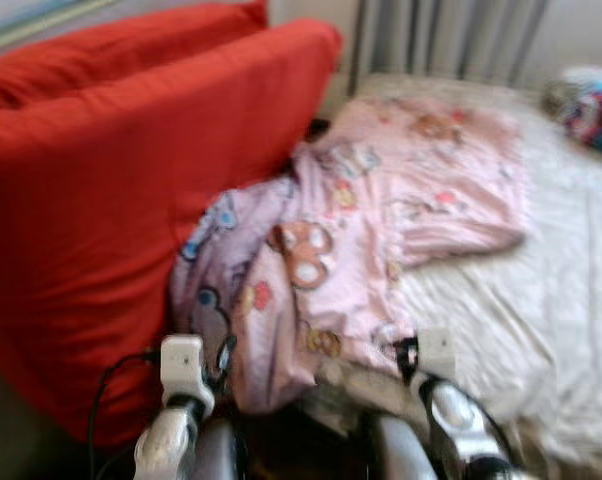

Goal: Clean up the room

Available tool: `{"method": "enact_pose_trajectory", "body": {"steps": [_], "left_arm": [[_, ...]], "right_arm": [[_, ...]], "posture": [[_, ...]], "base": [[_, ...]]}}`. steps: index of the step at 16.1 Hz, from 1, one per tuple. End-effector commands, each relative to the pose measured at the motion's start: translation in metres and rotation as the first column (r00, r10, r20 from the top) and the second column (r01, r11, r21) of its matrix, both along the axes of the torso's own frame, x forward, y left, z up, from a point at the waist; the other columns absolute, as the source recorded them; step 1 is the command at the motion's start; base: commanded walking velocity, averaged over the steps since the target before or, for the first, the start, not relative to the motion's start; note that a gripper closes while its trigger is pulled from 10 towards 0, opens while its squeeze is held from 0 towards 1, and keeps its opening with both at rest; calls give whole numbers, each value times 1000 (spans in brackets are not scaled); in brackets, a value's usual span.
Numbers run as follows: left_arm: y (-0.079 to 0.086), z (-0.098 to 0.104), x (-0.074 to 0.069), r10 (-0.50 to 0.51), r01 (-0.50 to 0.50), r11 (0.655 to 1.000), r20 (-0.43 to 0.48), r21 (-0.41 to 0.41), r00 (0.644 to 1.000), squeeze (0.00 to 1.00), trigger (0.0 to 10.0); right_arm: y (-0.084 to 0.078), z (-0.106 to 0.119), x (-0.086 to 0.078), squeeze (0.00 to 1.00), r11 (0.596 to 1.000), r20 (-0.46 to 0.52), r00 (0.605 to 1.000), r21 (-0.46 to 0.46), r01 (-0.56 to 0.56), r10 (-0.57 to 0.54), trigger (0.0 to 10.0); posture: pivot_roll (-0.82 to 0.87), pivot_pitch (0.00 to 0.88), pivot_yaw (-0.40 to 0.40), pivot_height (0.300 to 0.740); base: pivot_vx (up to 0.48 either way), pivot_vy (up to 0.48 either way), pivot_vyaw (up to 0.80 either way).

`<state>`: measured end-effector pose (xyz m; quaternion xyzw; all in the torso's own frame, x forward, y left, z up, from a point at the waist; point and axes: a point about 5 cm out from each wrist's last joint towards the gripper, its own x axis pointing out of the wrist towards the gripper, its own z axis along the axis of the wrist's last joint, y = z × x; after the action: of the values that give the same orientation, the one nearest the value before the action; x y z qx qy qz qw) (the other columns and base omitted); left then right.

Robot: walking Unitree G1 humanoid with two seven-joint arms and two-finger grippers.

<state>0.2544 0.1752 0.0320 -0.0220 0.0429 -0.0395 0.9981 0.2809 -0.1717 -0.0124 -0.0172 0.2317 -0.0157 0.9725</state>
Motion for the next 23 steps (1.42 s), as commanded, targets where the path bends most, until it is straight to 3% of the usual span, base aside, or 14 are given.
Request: {"method": "enact_pose_trajectory", "body": {"steps": [1, 4, 8, 11, 12, 13, 23], "left_arm": [[2, -3, -4, 3, -3, 1000, -22, 5, 1000, 0, 10000], [5, -3, -8, 4, -4, 1000, -26, 11, 1000, 0, 10000], [12, -1, -17, 11, -10, 1000, -34, 22, 999, 0, 10000], [13, 0, -22, 10, -9, 1000, -40, 27, 999, 0, 10000], [13, 0, -23, 10, -8, 1000, -41, 28, 999, 0, 10000], [13, 0, -24, 9, -8, 1000, -41, 28, 999, 0, 10000], [13, 0, -32, 13, -11, 1000, -71, 28, 997, 0, 10000]], "right_arm": [[2, 5, 8, 1000, 1000, 0, 1000, 1, 5, -5, 10000], [1, 12, 19, 1000, 1000, -61, 998, -26, -1, 0, 10000], [2, 21, 30, 1000, 999, -70, 997, -24, -38, 36, 10000], [6, 20, 31, 1000, 997, -106, 991, -17, -79, 76, 10000], [7, 20, 31, 86, 996, -107, 990, -17, -90, 88, 10000], [9, 19, 30, 0, 995, -115, 988, -10, -104, 102, 10000], [3, 9, 21, 0, 997, -189, 980, -36, -65, 57, 10000]], "posture": [[-59, 116, 14, 592], [-43, 143, 21, 592], [-16, 186, 31, 592], [-7, 202, 35, 592], [-4, 206, 36, 592], [1, 209, 37, 592], [10, 228, 36, 592]], "base": [[0, 0, 0], [0, 0, 0], [0, 0, 0], [0, 0, 0], [0, 0, 0], [0, 0, 0], [0, 0, 0]]}}
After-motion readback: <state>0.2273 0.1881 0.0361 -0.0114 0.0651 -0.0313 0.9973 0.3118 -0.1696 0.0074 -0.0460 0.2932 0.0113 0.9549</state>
